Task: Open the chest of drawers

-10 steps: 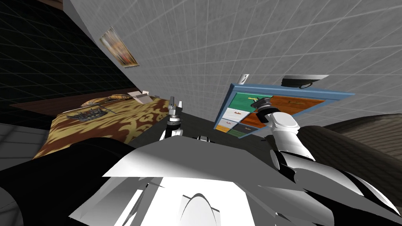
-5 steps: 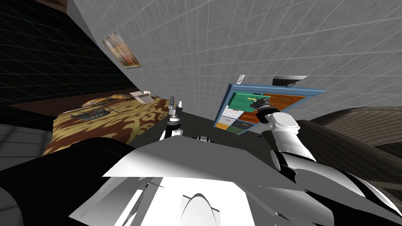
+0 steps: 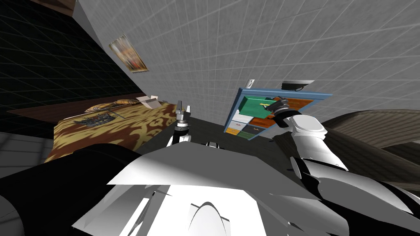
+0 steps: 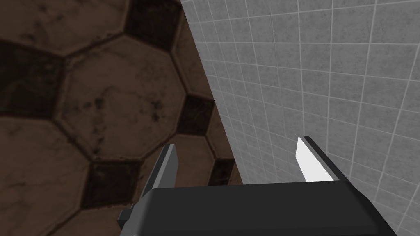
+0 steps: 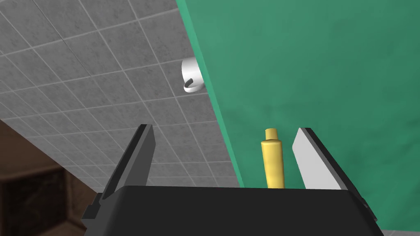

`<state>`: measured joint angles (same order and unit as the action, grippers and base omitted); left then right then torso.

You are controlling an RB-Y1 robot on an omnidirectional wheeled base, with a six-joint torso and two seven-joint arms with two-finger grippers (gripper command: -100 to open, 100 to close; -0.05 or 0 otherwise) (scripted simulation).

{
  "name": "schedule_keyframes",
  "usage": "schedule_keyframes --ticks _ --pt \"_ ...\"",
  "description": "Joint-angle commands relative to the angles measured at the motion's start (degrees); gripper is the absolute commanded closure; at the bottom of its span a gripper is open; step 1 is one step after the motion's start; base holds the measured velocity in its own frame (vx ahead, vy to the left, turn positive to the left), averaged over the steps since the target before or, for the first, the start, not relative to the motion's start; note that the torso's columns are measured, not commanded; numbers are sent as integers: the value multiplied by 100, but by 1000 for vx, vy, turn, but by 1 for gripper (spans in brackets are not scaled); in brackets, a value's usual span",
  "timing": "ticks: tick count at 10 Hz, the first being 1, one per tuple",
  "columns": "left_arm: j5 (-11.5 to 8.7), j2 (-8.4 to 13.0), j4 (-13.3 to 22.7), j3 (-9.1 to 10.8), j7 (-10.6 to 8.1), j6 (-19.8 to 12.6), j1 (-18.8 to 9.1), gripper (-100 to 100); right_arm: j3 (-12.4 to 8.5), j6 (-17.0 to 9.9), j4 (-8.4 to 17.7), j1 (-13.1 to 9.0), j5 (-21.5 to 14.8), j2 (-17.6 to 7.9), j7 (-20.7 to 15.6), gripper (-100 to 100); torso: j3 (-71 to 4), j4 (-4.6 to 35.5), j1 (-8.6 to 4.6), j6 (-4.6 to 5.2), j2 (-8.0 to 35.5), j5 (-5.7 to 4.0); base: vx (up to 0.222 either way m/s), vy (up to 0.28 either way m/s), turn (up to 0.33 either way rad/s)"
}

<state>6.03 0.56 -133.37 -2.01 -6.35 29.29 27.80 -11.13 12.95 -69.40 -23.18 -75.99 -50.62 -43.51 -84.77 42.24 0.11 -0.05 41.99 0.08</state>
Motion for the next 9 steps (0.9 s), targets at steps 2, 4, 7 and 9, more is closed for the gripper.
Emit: schedule_keyframes --ticks 2,4,7,9 --pt "0 0 0 0 0 0 0 0 -92 320 234 -163 148 -427 173 -100 28 10 -5 4 42 -4 29 72 -19" --pt "0 0 0 0 0 0 -1 0 -45 247 163 -74 108 -389 215 0 41 23 -4 -1 61 3 8 11 -6" --pt "0 1 0 0 0 0 -1 0 -33 252 176 -57 105 -377 211 0 27 14 -2 5 41 1 0 0 0" --pt "0 1 0 0 0 0 -1 0 -29 255 181 -50 104 -373 211 0 24 10 -4 5 36 -2 0 0 0"
